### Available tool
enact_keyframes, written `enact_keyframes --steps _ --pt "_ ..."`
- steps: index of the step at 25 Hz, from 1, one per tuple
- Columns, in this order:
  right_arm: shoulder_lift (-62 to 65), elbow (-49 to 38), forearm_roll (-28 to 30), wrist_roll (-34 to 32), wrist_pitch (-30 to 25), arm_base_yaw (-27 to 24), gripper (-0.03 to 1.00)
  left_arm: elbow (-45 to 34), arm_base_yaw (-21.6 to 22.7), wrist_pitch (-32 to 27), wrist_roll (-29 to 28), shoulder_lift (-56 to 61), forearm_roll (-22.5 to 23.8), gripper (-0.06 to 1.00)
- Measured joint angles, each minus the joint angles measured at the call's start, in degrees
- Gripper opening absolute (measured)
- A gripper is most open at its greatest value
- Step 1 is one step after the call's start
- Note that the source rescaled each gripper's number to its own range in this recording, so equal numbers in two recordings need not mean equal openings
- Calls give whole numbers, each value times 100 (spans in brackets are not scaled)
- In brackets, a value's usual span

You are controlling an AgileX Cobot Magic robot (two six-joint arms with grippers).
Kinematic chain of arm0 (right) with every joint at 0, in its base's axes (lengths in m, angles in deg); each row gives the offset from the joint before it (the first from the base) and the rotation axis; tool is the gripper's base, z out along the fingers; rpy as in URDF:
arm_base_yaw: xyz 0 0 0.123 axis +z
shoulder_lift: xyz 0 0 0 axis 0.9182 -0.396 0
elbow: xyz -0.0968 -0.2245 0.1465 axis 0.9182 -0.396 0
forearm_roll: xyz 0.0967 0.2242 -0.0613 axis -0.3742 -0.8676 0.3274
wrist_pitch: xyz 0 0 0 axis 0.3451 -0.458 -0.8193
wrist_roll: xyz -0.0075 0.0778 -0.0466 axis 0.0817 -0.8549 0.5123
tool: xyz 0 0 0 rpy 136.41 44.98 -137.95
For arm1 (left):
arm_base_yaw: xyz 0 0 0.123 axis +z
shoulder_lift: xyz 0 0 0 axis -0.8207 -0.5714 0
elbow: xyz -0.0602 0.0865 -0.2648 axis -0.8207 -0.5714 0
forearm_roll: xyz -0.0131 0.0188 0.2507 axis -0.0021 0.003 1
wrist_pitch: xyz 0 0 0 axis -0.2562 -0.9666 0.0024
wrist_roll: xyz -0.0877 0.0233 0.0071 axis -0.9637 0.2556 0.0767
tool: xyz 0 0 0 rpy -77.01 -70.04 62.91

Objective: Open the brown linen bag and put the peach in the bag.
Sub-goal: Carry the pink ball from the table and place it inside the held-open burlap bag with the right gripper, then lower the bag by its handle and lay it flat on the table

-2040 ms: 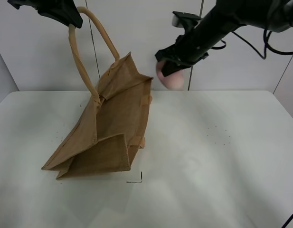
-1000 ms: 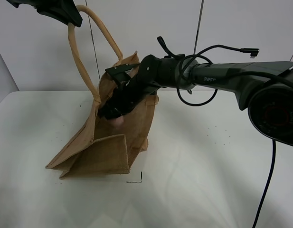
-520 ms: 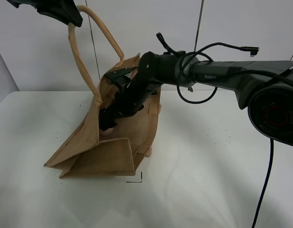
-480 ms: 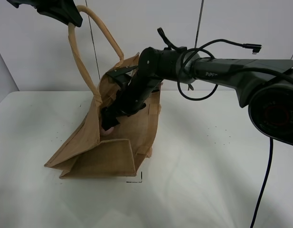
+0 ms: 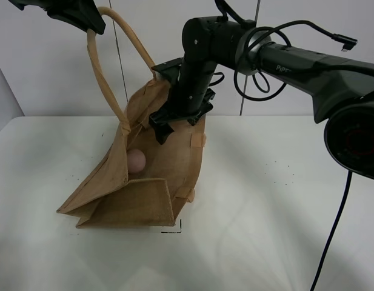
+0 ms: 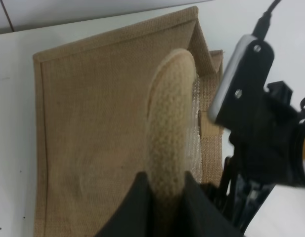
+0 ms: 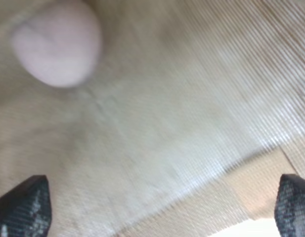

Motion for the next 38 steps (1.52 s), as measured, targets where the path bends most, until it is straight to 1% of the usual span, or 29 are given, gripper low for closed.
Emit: enact_keyframes --steps 4,14,21,24,28,32,35,38 --pt "0 0 40 -44 -81 -381 100 0 0 0 5 0 0 0" --pt "0 0 119 -50 -62 -1859 100 0 0 0 5 0 0 0" --pt "0 0 173 -69 13 -2771 100 0 0 0 5 0 0 0" --pt "14 0 189 -92 0 -3028 100 0 0 0 5 0 0 0" --pt "259 -138 202 -162 -103 -3228 100 0 0 0 5 0 0 0" --pt "997 -806 227 -210 -103 -3330 100 0 0 0 5 0 0 0" --pt "1785 -1744 392 -213 -103 -3343 100 0 0 0 7 0 0 0" --pt "2754 -2905 454 -216 -99 -3343 100 0 0 0 14 0 0 0"
